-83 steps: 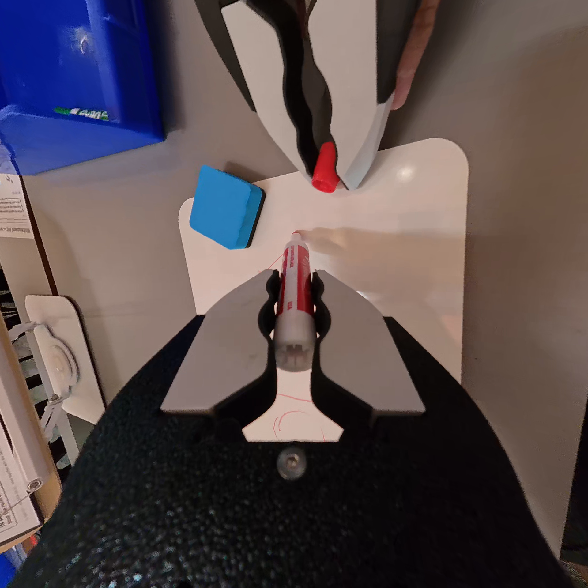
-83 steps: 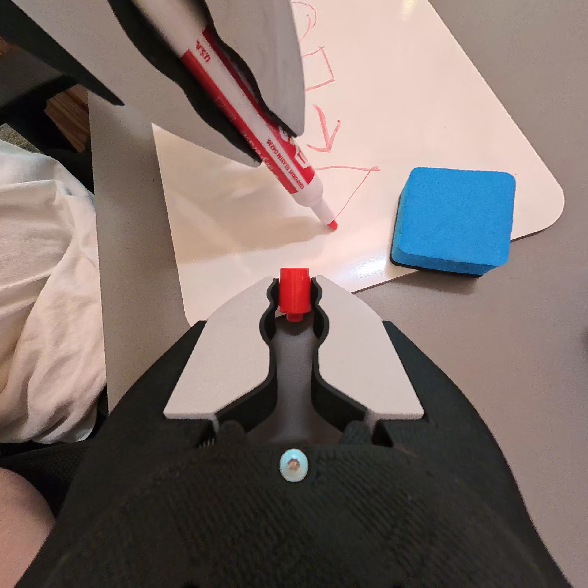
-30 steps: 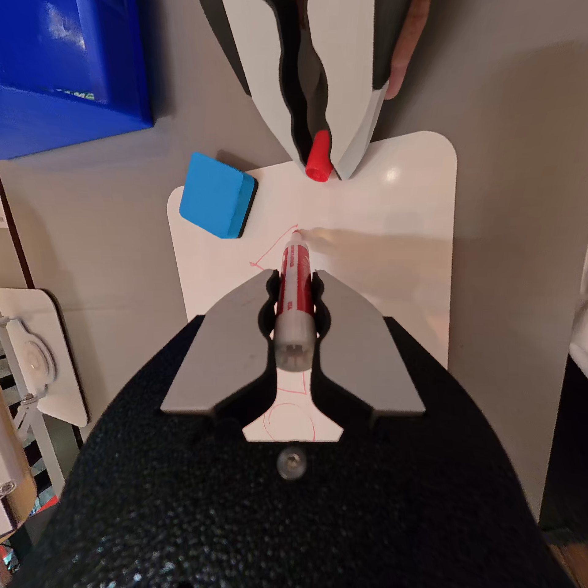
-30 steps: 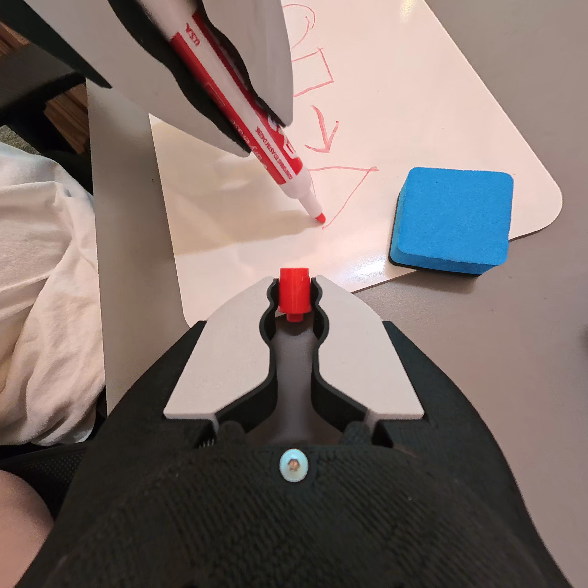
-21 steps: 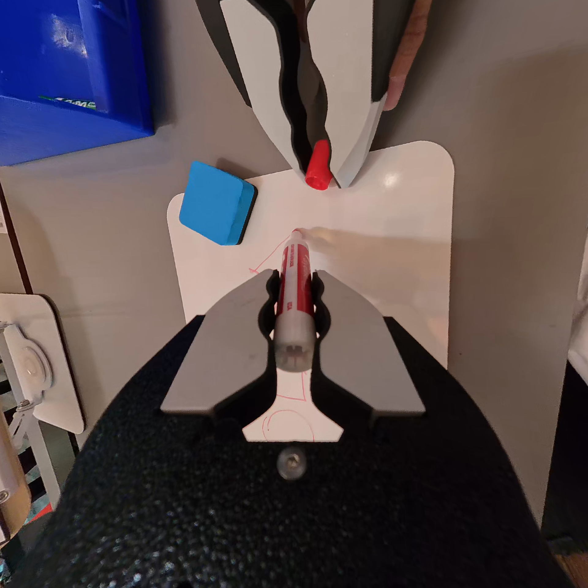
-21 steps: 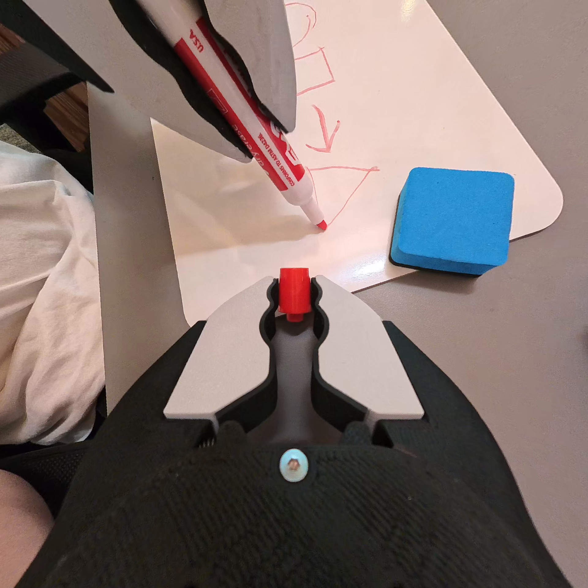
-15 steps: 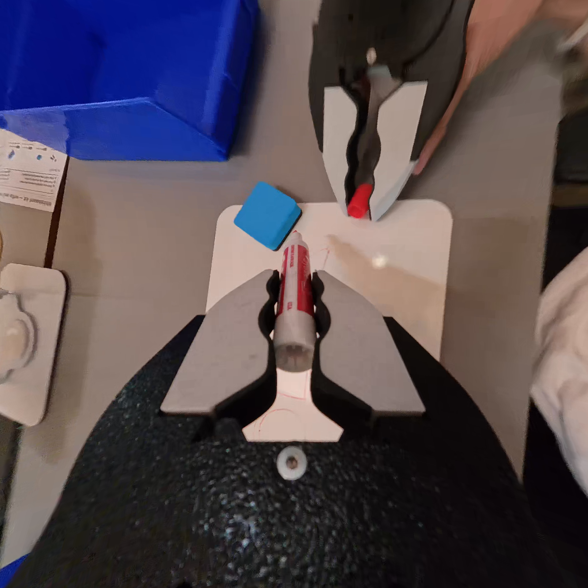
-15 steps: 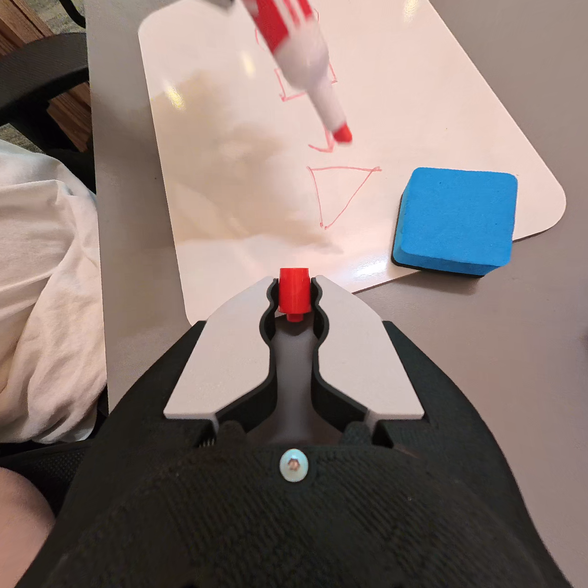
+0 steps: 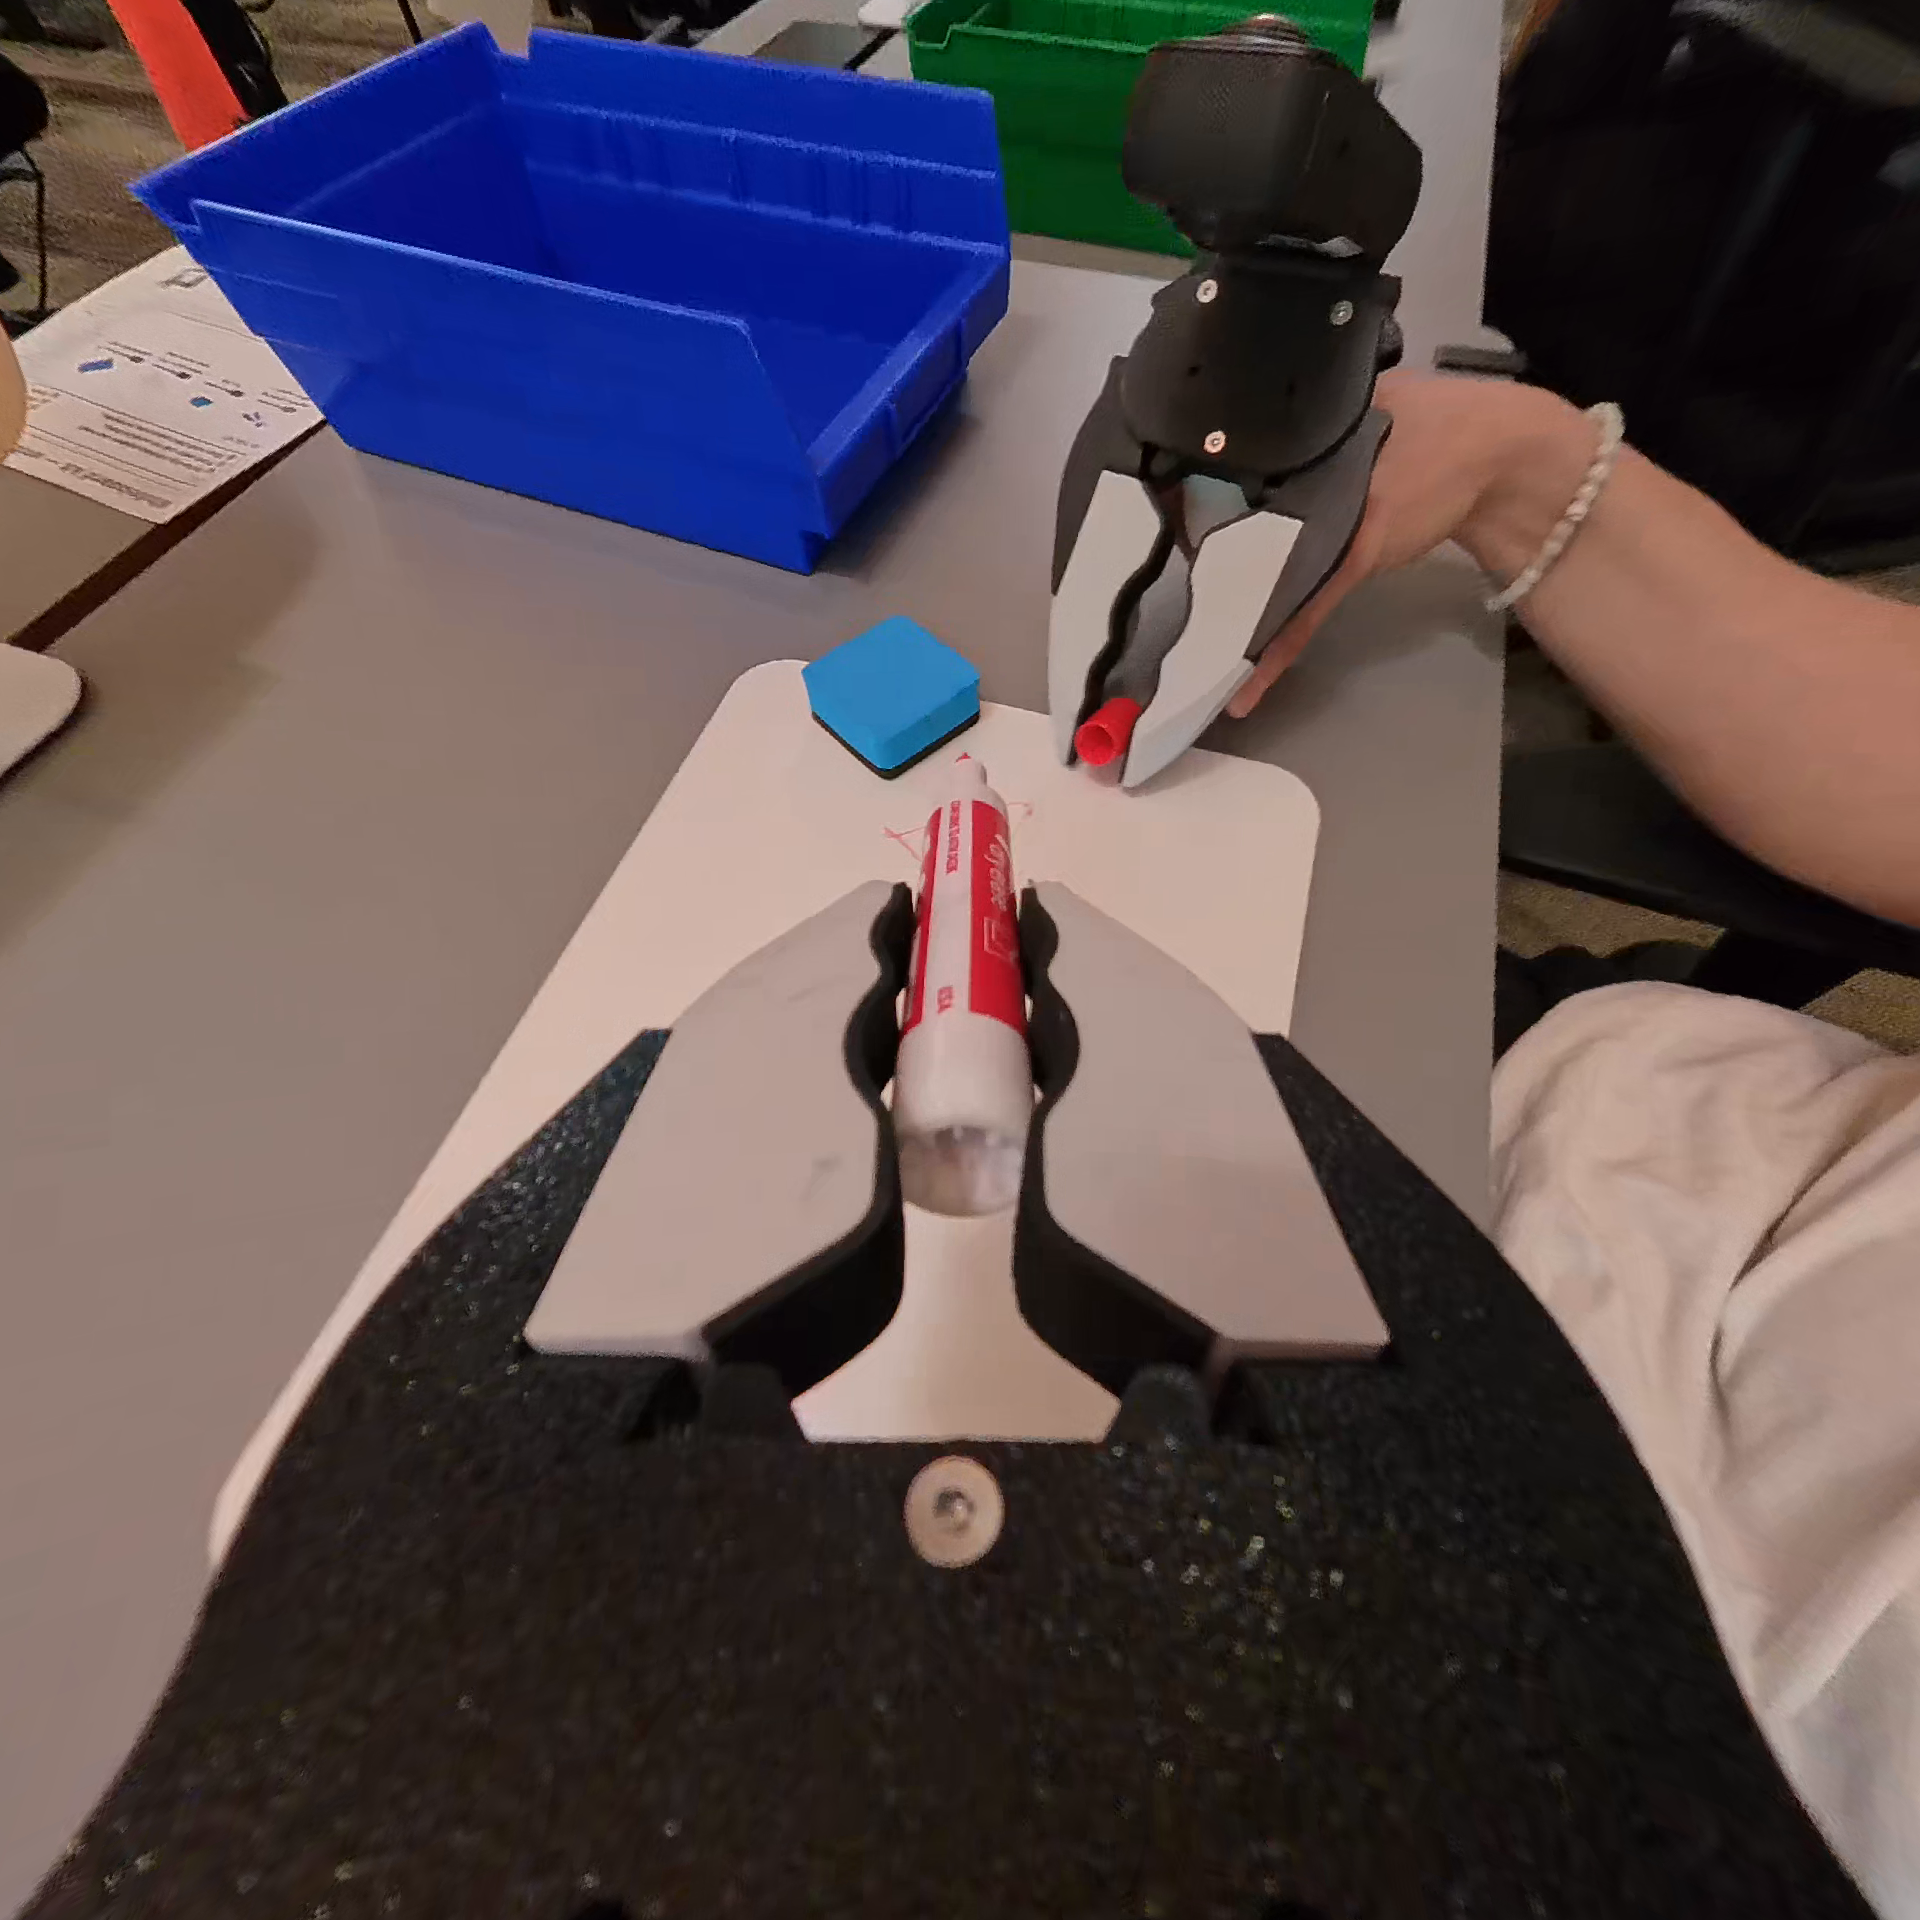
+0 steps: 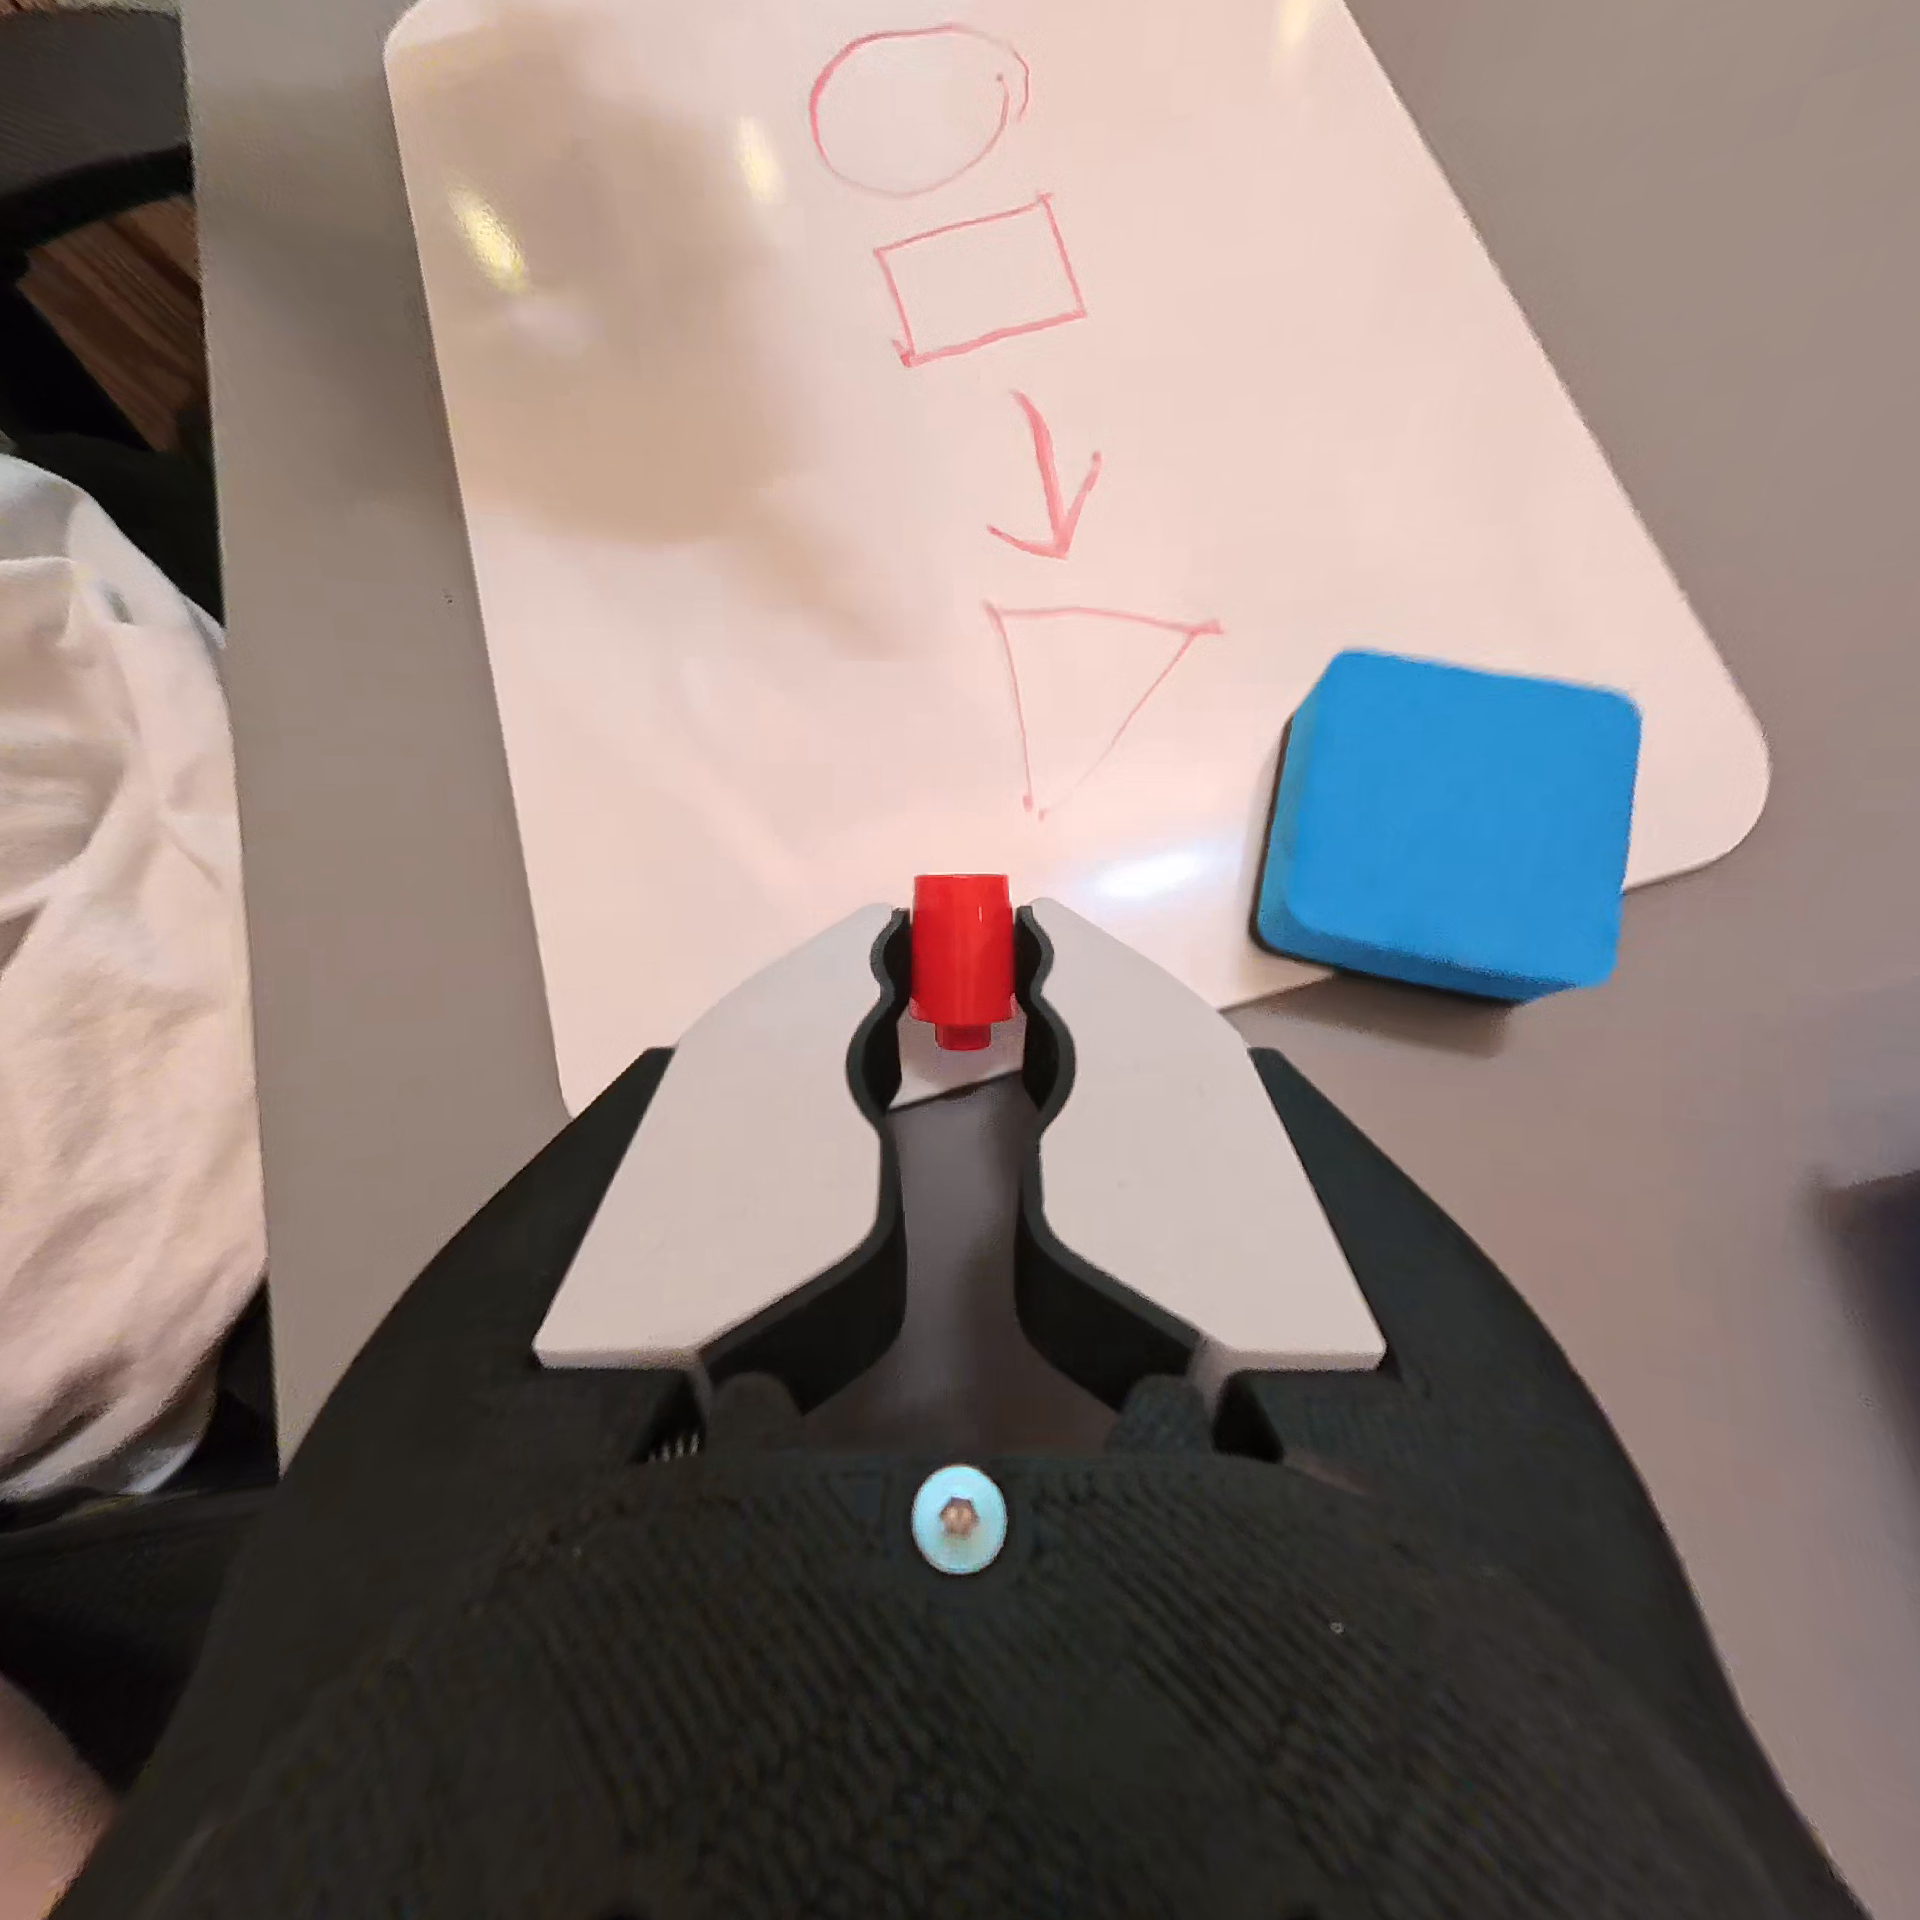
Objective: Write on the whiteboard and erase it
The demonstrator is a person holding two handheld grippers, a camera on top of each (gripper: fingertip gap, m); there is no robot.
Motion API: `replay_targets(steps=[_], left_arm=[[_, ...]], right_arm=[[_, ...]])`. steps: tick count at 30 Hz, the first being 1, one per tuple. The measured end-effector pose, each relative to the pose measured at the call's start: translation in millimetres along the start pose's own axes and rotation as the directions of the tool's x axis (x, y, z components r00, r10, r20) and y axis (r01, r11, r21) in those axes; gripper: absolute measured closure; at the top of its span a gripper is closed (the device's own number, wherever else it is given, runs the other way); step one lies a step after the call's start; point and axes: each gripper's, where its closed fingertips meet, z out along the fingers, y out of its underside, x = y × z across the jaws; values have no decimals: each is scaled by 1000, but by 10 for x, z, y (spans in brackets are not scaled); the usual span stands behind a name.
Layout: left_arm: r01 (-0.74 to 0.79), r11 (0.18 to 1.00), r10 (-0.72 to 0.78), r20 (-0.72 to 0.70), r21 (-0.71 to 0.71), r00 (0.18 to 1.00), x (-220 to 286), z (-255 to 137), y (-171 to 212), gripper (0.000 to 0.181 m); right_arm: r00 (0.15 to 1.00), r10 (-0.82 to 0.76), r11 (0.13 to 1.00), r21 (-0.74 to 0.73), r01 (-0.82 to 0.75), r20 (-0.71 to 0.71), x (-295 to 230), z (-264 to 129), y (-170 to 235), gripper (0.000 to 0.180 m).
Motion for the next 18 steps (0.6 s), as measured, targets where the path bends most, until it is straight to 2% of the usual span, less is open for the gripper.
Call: replay_targets(steps=[1, 5, 12, 18], left_arm=[[10, 1000, -10, -6, 21, 1000, 24, -6, 17, 162], [0, 998, 1, -31, 58, 1000, 153, -24, 17, 162], [-45, 998, 48, -73, 37, 996, 326, -70, -51, 161], [-37, 999, 38, -86, 16, 996, 342, -92, -11, 161]], right_arm=[[999, -43, 999, 12, 43, -18, -8, -1, -63, 160], [986, -151, 985, 80, 156, -65, -79, -11, -351, 160], [928, -322, 920, 170, 353, -185, -212, -68, -754, 160], [914, -363, 906, 158, 392, -183, -311, -16, -845, 160]])
